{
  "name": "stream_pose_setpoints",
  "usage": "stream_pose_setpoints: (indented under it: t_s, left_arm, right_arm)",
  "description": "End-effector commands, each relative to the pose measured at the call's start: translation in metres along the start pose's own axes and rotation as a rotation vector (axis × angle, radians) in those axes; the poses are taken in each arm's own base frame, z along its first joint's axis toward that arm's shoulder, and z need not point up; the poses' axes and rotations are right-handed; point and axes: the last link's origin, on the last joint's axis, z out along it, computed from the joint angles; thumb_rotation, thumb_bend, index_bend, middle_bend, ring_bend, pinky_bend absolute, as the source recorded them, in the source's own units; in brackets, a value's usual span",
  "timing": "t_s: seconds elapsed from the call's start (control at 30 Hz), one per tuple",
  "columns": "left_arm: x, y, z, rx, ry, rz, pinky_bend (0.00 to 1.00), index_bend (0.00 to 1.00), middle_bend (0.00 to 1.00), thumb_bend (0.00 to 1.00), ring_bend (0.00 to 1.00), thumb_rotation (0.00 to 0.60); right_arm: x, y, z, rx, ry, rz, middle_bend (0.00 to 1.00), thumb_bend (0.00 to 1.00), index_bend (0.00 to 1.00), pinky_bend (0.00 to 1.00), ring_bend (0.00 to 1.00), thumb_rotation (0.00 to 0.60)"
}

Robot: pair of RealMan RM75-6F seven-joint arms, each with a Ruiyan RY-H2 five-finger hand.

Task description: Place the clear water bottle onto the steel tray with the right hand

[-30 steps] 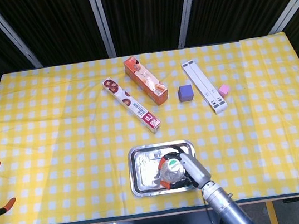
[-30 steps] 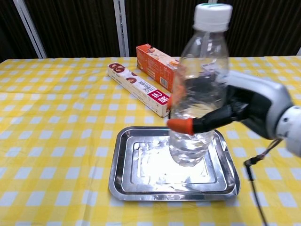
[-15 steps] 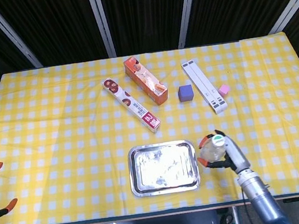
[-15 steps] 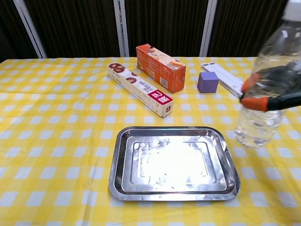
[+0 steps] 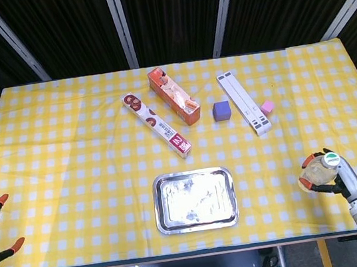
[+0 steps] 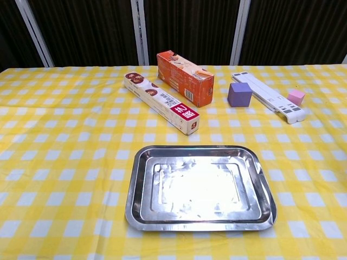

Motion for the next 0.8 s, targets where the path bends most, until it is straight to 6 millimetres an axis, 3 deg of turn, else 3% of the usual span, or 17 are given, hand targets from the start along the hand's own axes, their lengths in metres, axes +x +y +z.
stream_pose_setpoints:
  t_s: [0.03, 0.27, 0.5, 0.67, 0.8]
  left_arm:
    - [0.001, -0.001, 0.0, 0.003, 0.001, -0.003, 0.0, 0.11, 0.0, 0.19, 0.0, 0.6]
    - [0.002, -0.005, 0.003, 0.011, 0.0, -0.008, 0.0, 0.11, 0.0, 0.19, 0.0, 0.6]
    - [-0.001, -0.006, 0.007, 0.017, -0.016, -0.004, 0.0, 0.11, 0.0, 0.19, 0.0, 0.6]
    - [-0.001, -0.009, 0.009, 0.029, -0.018, -0.01, 0.0, 0.11, 0.0, 0.19, 0.0, 0.6]
    - [-0.001, -0.01, 0.009, 0.032, -0.023, -0.013, 0.0, 0.11, 0.0, 0.19, 0.0, 0.6]
  right_arm:
    - [-0.032, -0.014, 0.005, 0.049, -0.072, 0.052, 0.61, 0.33, 0.85, 0.0, 0.29, 0.6]
    - [-0.118, -0.049, 0.016, 0.159, -0.223, 0.105, 0.61, 0.33, 0.85, 0.0, 0.3, 0.6]
    - [-0.177, -0.079, 0.029, 0.201, -0.286, 0.112, 0.61, 0.33, 0.85, 0.0, 0.3, 0.6]
    - [-0.197, -0.094, 0.038, 0.206, -0.281, 0.1, 0.61, 0.33, 0.85, 0.0, 0.3, 0.6]
    - [-0.203, -0.095, 0.045, 0.205, -0.247, 0.035, 0.61, 0.33, 0.85, 0.0, 0.3, 0.6]
